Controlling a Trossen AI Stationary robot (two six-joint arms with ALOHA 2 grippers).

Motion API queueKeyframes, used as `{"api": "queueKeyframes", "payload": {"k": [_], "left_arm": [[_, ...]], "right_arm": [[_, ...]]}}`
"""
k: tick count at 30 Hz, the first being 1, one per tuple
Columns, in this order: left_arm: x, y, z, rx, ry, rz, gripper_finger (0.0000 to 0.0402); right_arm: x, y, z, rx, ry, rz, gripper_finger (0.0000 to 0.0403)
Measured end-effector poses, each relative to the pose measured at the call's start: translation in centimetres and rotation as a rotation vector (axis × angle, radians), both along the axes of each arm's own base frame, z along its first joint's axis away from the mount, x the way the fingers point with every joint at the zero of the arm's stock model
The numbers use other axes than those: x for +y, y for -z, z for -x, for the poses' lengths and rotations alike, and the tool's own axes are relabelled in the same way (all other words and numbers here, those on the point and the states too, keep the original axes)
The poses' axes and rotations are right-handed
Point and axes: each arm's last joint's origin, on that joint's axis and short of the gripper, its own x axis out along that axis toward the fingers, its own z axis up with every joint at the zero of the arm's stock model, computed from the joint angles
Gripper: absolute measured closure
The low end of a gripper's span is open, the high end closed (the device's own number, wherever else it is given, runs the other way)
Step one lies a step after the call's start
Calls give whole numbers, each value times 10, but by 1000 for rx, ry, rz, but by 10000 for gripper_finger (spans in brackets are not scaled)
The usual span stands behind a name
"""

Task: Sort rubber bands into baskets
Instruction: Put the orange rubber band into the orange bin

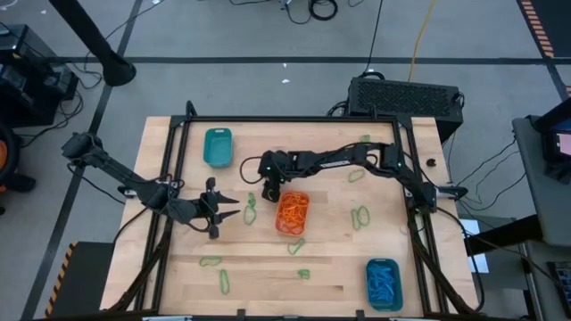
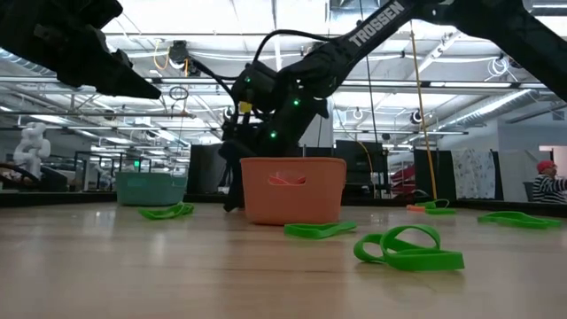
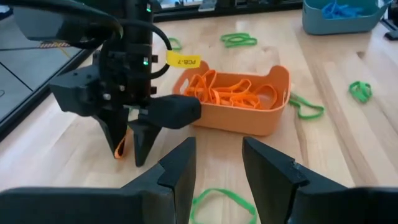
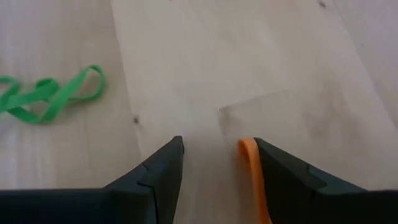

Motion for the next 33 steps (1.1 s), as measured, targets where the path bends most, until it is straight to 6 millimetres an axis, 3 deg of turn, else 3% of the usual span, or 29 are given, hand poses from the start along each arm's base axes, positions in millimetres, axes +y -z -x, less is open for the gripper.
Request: {"api": "queueKeyframes", "payload": {"k": [6,10,15,19,23,28,33], "left_arm": [[0,0,0,1,0,0,263],[0,0,0,1,0,1,263],[0,0,0,1,0,3,263],[0,0,0,0,-1,4,263],[0,0,0,0,-1,4,263],[0,0,0,3,5,7,263],[0,0,0,1,4,8,263]], "right_arm": [[-1,2,3,28,17,19,236],[-2,2,3,26,20,25,287],[-2,3,2,26,21,31,384],[-2,-3,2,3,33,28,396],[3,-24,6,-16,35,46,401],[19,-83,13,-139,2,55,402],[44,-123,20,-231,-51,56,402]]}}
